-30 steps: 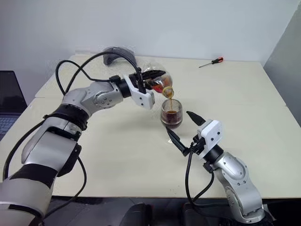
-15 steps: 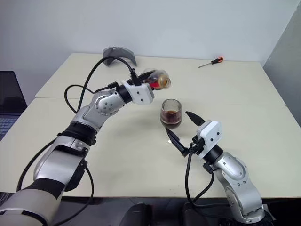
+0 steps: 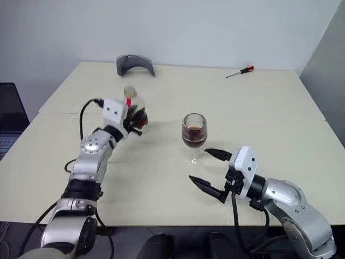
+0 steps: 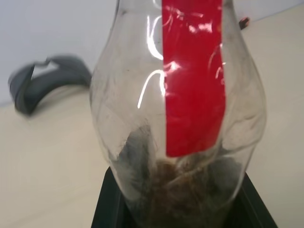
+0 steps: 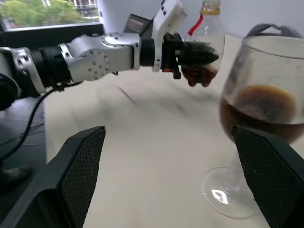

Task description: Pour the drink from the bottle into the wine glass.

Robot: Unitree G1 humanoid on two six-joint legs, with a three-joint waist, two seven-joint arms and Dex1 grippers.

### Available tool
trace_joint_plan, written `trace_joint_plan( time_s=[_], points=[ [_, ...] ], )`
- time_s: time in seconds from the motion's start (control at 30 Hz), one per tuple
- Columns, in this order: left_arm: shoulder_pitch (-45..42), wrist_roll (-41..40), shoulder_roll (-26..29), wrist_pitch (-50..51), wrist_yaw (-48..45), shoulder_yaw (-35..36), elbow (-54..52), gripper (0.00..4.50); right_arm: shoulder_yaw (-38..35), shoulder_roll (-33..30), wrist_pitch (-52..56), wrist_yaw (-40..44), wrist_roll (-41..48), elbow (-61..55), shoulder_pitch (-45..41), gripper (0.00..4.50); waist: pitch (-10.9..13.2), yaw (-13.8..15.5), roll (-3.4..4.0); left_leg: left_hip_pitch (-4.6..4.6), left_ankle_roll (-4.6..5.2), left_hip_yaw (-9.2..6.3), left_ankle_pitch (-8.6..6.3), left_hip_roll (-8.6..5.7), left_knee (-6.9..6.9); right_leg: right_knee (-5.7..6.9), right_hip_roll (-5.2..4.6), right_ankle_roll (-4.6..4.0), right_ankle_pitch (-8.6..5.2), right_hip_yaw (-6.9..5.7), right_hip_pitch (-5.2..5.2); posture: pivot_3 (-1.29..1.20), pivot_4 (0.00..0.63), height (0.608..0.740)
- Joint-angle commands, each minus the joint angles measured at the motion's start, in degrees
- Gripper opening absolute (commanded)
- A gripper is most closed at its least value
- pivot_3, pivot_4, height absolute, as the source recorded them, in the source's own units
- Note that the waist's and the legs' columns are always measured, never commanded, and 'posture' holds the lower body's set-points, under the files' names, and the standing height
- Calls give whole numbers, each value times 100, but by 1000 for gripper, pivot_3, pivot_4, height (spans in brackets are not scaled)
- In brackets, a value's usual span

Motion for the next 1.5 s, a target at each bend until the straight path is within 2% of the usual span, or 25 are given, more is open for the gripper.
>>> trace_joint_plan(
  time_s=[0.03,0.23,0.37,0.6,0.77,0.83,0.97,1.1,1.17,1.33,1.5],
  points=[
    [162,-290,60,-119,5,392,-199,845,-6,-77,113,122,262,-149,-256,4500,0,21,0,0,0,1,0,-1,0,-1,-1,0,0,1,1,0,150,740],
    [172,-307,13,-460,15,554,275,844,91,-101,149,293,249,75,-582,4500,-2,38,-3,0,1,1,-1,-1,-1,-2,-2,1,0,0,2,0,150,740],
    [-33,-306,-4,-693,307,766,998,844,193,-68,150,382,219,186,-766,4500,-3,40,-4,0,1,1,-1,-1,-1,-3,-2,1,0,-1,0,0,150,740],
    [-276,-206,-1,-1094,314,708,1698,843,280,-89,150,494,207,254,-866,4500,-4,39,-5,0,1,0,-1,1,-3,-3,0,1,0,-2,0,0,150,740],
    [-83,-271,-47,-1150,292,711,1493,2583,281,-88,186,483,236,207,-865,4500,-4,36,-5,1,1,1,-1,1,-4,-3,0,1,0,-1,0,0,150,740],
    [273,-373,-50,-1018,315,780,918,3225,232,-85,204,463,301,120,-768,4500,-4,21,-5,1,1,1,-1,1,-5,-3,0,1,0,-1,0,0,150,740],
    [1470,-371,-41,-137,971,1042,-1253,4486,40,-100,131,327,238,40,-401,4500,-4,-22,-5,1,-1,2,-3,9,-10,-5,-1,0,-1,5,-1,0,150,740],
    [2760,-370,-439,1040,1665,1094,-3521,4486,-470,-96,-318,149,-188,355,307,4500,-6,8,-7,3,-2,0,-3,4,-9,-3,-10,2,-1,1,4,0,150,740],
    [3104,-230,-594,1376,1867,990,-4076,4486,-541,-14,-561,48,-455,595,458,4500,-9,40,-11,7,-2,1,-3,-3,-8,-5,-17,6,-4,1,10,0,150,740],
    [3553,-92,-882,1527,1949,688,-4454,4486,-555,704,-1457,-553,-1180,1518,503,4500,-12,45,-11,12,-1,1,-3,-6,-10,-4,-15,35,-21,0,11,0,150,740],
    [3679,-254,-951,1589,1825,750,-4381,4486,-1021,1170,-2016,-898,-1313,2481,297,4500,-12,44,-11,9,-1,5,-4,-6,-13,-5,-14,34,-21,3,7,0,150,740]
  ],
)
